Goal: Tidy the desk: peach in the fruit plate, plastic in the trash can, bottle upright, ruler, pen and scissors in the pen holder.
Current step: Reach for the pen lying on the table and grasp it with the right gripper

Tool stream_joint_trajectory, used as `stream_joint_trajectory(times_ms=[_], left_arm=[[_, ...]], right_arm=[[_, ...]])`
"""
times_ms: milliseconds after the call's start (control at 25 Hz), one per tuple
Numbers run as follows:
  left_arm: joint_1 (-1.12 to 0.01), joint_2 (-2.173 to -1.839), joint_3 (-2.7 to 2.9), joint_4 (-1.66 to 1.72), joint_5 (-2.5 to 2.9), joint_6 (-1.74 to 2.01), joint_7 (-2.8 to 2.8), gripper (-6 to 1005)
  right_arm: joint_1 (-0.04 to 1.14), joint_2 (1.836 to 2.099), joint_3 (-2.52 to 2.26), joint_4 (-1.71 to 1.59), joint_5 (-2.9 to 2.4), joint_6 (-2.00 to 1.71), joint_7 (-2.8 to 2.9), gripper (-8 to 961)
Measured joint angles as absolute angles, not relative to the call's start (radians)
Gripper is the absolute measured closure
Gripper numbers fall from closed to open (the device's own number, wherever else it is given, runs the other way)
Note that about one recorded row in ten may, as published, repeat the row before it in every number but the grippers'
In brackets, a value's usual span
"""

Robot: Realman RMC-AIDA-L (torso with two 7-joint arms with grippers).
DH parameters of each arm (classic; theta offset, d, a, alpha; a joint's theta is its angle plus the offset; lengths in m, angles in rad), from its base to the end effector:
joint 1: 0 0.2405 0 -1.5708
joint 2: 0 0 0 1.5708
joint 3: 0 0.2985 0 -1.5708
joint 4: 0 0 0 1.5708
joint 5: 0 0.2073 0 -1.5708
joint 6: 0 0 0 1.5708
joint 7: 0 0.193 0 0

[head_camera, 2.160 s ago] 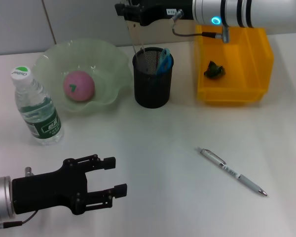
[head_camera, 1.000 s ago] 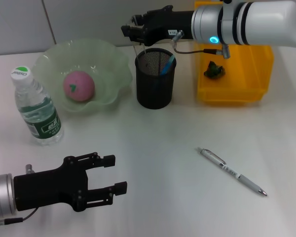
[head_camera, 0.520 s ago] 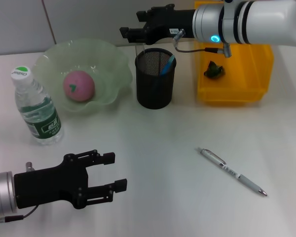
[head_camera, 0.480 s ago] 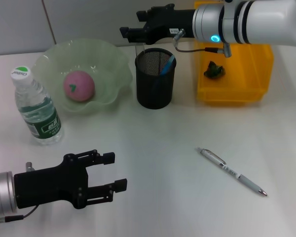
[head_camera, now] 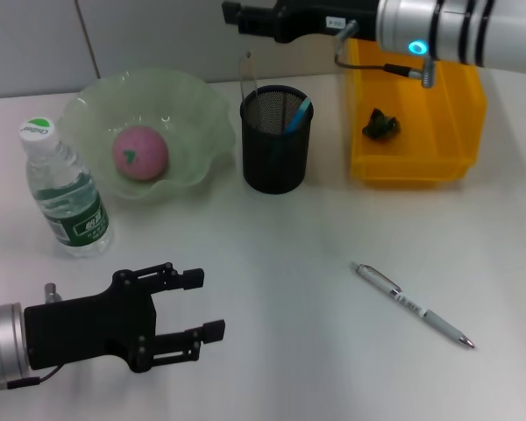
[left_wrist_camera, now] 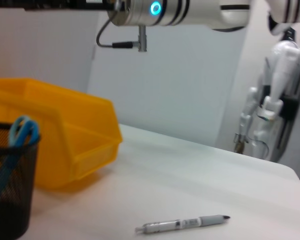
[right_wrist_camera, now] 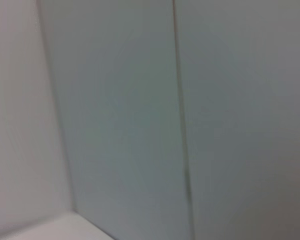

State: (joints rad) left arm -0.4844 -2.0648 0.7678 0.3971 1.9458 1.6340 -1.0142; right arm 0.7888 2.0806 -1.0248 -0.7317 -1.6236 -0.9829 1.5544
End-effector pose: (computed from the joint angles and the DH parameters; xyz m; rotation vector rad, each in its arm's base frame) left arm -0.2815 0.3020 -0.1023 -2.8586 -0.4140 -0.8385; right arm 0.1376 0.5037 -0.0494 -2.4199 0.4739 0.7764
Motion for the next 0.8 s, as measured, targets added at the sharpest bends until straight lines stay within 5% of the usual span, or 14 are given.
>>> stream_joint_trajectory(times_ms=[400,800], left_arm=[[-0.47,-2.064,0.772,0.399,1.948,1.695,-0.952,246],[-0.453,-2.062,0.77,0.412,1.949,1.702,-0.901,246]], right_arm=[[0.658,2.076,-1.05,-1.252,-2.016,-1.341,2.217,301],[0.81,2.051,-1.041,-1.452,-2.44,-1.824,2.672,302]])
